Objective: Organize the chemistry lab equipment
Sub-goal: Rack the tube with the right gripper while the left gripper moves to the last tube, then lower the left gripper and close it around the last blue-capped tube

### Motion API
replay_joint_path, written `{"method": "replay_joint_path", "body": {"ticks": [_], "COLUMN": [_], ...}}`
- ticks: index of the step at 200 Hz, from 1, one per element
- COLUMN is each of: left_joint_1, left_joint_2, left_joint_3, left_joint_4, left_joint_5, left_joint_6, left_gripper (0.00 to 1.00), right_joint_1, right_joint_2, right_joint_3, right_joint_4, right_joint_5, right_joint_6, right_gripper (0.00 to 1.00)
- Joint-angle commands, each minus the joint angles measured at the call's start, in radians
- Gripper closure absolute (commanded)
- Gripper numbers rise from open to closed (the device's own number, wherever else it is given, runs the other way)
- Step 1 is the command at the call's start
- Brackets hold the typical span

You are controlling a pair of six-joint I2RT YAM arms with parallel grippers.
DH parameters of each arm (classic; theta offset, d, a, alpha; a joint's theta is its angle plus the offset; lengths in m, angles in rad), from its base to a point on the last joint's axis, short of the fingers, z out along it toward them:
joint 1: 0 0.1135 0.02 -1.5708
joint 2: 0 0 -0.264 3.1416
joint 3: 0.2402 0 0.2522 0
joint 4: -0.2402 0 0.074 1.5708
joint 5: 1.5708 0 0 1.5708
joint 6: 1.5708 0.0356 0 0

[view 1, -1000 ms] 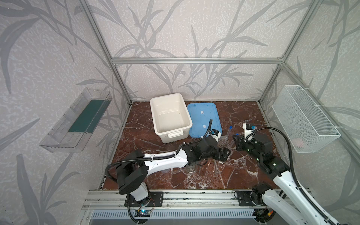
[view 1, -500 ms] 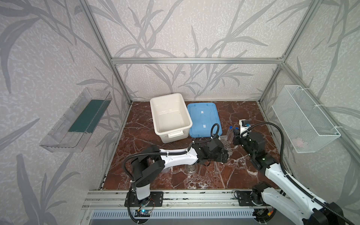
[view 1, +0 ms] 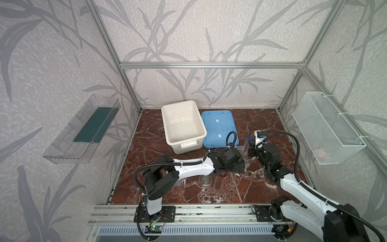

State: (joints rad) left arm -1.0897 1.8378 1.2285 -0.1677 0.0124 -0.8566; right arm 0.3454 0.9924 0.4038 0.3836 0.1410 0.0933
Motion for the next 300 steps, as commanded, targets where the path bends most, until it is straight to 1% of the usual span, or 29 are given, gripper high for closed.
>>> {"method": "replay_joint_path", "body": {"ticks": [1, 41, 91, 108, 120, 135, 161, 175, 185, 203, 216, 225, 236, 248, 252, 272, 277, 283, 289, 300], "left_joint_1": [0.007, 0.010, 0.010, 0.011, 0.011, 0.011, 0.012, 0.012, 0.012, 0.003, 0.000, -0.002, -0.008, -0.012, -0.013, -0.014, -0.015, -0.015, -0.016, -0.019], "left_joint_2": [0.013, 0.017, 0.015, 0.023, 0.030, 0.035, 0.032, 0.032, 0.035, 0.040, 0.049, 0.058, 0.071, 0.086, 0.090, 0.107, 0.113, 0.121, 0.133, 0.158], "left_joint_3": [0.021, 0.017, 0.015, 0.026, 0.036, 0.041, 0.033, 0.040, 0.054, 0.088, 0.110, 0.126, 0.144, 0.151, 0.150, 0.160, 0.166, 0.172, 0.185, 0.207], "left_joint_4": [-0.016, -0.010, -0.021, -0.032, -0.044, -0.049, -0.046, -0.061, -0.099, -0.189, -0.251, -0.294, -0.333, -0.354, -0.354, -0.370, -0.377, -0.385, -0.401, -0.441], "left_joint_5": [-0.025, -0.022, -0.031, -0.030, -0.027, -0.024, -0.025, -0.029, -0.043, -0.069, -0.065, -0.059, -0.044, -0.019, -0.013, -0.001, 0.002, 0.007, 0.016, 0.029], "left_joint_6": [-0.004, -0.007, -0.001, 0.004, 0.005, 0.007, 0.008, 0.011, 0.015, 0.024, 0.019, 0.018, 0.022, 0.026, 0.028, 0.040, 0.042, 0.044, 0.045, 0.051], "left_gripper": [0.01, 0.01, 0.01, 0.01, 0.01, 0.01, 0.01, 0.01, 0.01, 0.01, 0.03, 0.08, 0.13, 0.16, 0.16, 0.19, 0.21, 0.22, 0.23, 0.23], "right_joint_1": [0.001, 0.001, 0.001, 0.001, 0.001, 0.001, 0.001, 0.001, 0.001, 0.001, 0.001, 0.001, 0.001, 0.001, 0.001, -0.002, -0.004, -0.006, -0.006, -0.008], "right_joint_2": [0.006, -0.002, 0.044, 0.054, 0.054, 0.038, 0.002, -0.006, -0.009, -0.032, -0.085, -0.127, -0.181, -0.235, -0.253, -0.338, -0.357, -0.371, -0.386, -0.395], "right_joint_3": [-0.005, -0.027, -0.025, -0.014, 0.002, 0.006, -0.014, -0.014, -0.012, 0.000, 0.019, 0.028, 0.046, 0.080, 0.091, 0.130, 0.139, 0.150, 0.165, 0.194], "right_joint_4": [0.050, 0.040, 0.031, 0.024, -0.015, -0.055, -0.057, -0.069, -0.084, -0.116, -0.199, -0.251, -0.324, -0.449, -0.488, -0.668, -0.704, -0.704, -0.772, -0.840], "right_joint_5": [0.014, 0.024, 0.026, 0.022, 0.011, 0.006, -0.002, 0.001, 0.006, 0.039, 0.043, 0.049, 0.055, 0.055, 0.055, 0.073, 0.066, 0.054, 0.035, 0.002], "right_joint_6": [0.023, 0.036, 0.028, 0.024, 0.027, 0.034, 0.029, 0.032, 0.039, 0.087, 0.114, 0.140, 0.169, 0.200, 0.210, 0.270, 0.270, 0.270, 0.295, 0.296], "right_gripper": [0.86, 0.86, 0.82, 0.80, 0.78, 0.77, 0.71, 0.62, 0.58, 0.39, 0.26, 0.17, 0.09, 0.05, 0.00, 0.01, 0.01, 0.01, 0.01, 0.01]}}
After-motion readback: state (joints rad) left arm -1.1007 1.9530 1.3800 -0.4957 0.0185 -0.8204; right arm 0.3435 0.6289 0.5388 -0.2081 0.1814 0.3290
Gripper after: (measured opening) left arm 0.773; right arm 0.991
